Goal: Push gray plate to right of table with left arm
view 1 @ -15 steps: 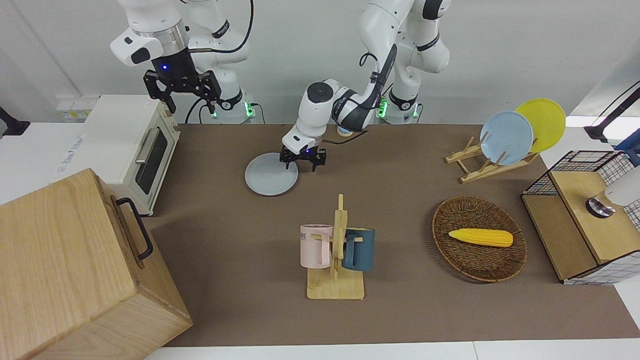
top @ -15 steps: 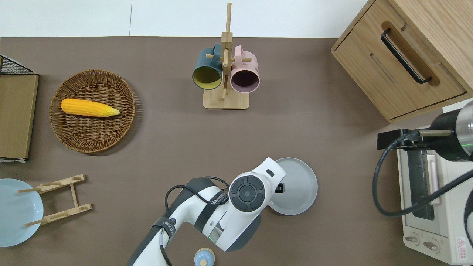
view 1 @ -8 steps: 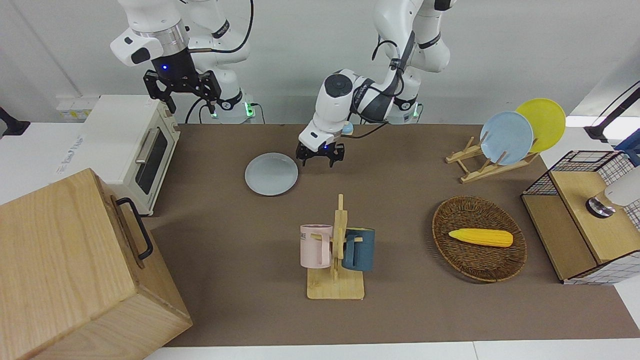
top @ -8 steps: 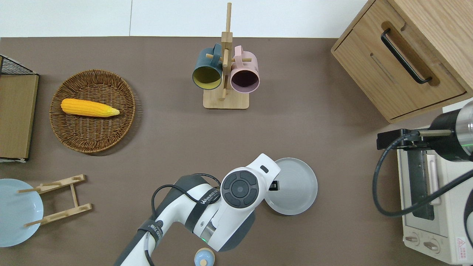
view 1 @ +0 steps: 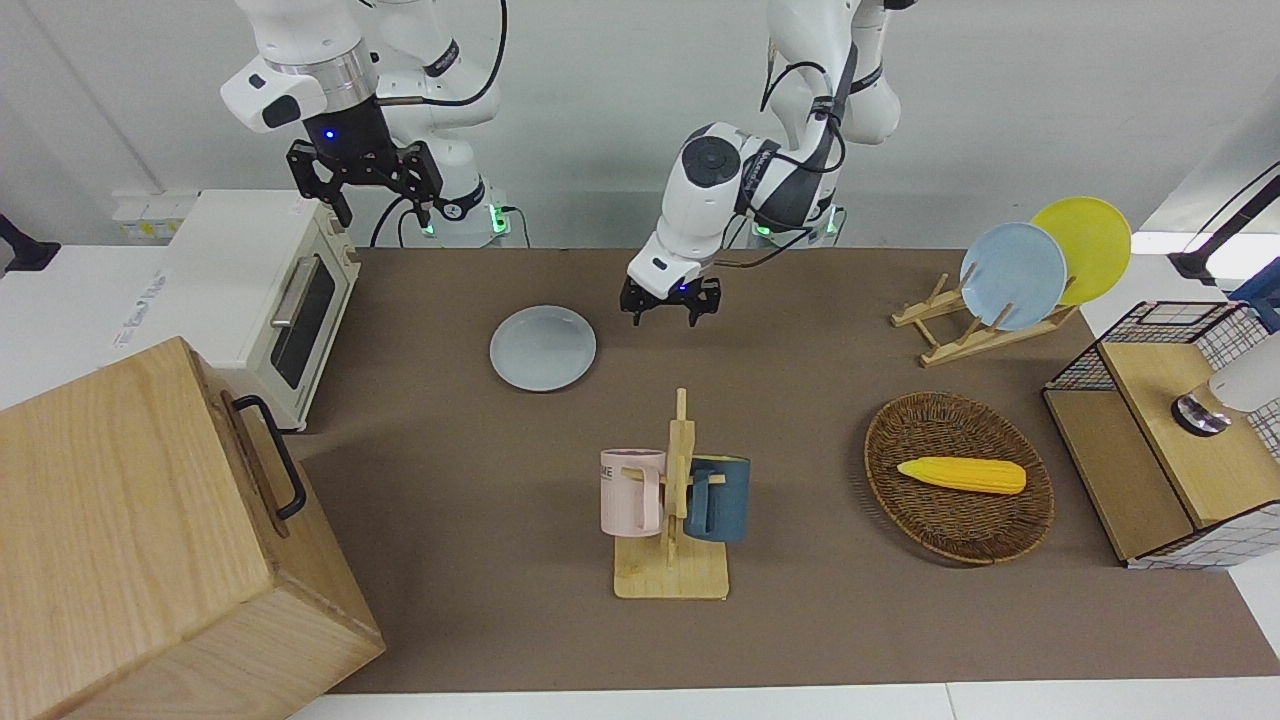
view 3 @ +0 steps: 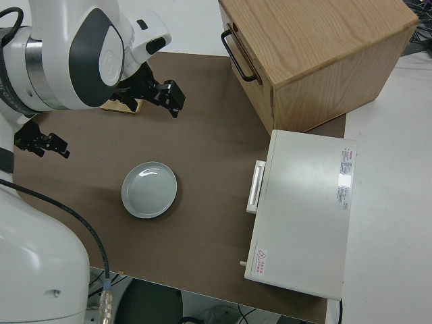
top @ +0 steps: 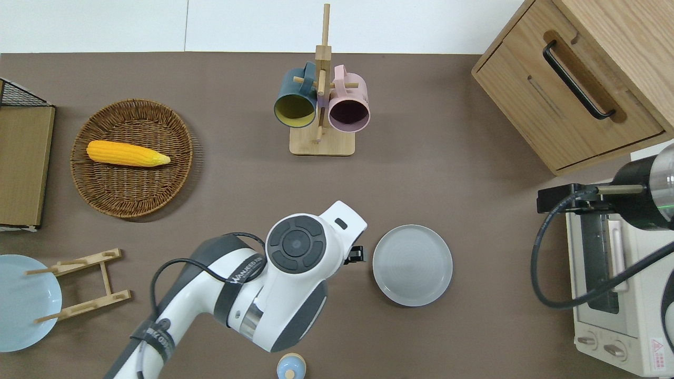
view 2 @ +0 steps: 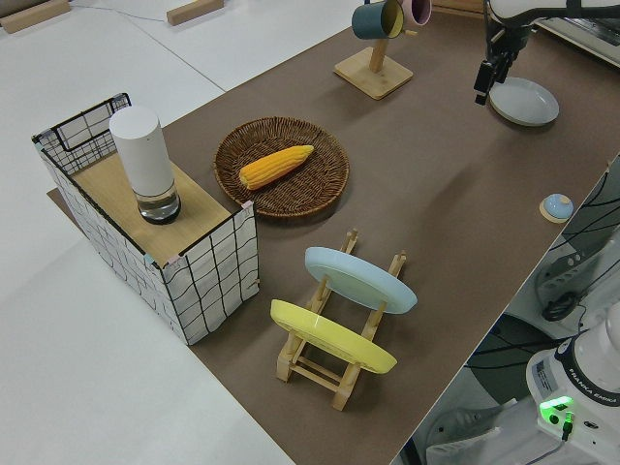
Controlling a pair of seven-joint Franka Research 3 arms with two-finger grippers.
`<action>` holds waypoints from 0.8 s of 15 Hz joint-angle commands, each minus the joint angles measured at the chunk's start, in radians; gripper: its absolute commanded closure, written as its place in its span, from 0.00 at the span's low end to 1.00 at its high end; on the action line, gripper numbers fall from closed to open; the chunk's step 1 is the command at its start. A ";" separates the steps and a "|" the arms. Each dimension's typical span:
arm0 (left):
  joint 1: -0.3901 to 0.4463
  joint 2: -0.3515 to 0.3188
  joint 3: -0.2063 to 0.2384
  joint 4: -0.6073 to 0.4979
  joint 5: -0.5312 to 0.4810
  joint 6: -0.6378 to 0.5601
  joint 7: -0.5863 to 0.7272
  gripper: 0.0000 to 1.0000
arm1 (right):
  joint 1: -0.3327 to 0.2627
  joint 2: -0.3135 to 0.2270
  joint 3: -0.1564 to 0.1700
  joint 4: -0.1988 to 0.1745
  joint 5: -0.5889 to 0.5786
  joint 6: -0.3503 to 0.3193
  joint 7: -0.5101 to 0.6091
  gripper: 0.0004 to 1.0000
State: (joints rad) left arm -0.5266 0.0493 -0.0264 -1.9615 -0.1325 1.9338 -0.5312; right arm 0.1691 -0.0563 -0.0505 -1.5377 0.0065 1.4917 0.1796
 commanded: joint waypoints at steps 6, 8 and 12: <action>0.239 -0.100 -0.044 0.061 0.050 -0.180 0.114 0.01 | 0.006 0.004 -0.005 0.010 0.000 -0.011 -0.002 0.00; 0.292 -0.123 -0.047 0.079 0.050 -0.220 0.154 0.01 | 0.006 0.006 -0.005 0.010 0.000 -0.011 -0.002 0.00; 0.419 -0.118 -0.075 0.240 0.050 -0.372 0.189 0.01 | 0.006 0.006 -0.005 0.010 0.000 -0.011 -0.002 0.00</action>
State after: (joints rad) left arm -0.1962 -0.0707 -0.0608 -1.8429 -0.0986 1.6731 -0.3668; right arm 0.1691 -0.0563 -0.0505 -1.5377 0.0065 1.4917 0.1796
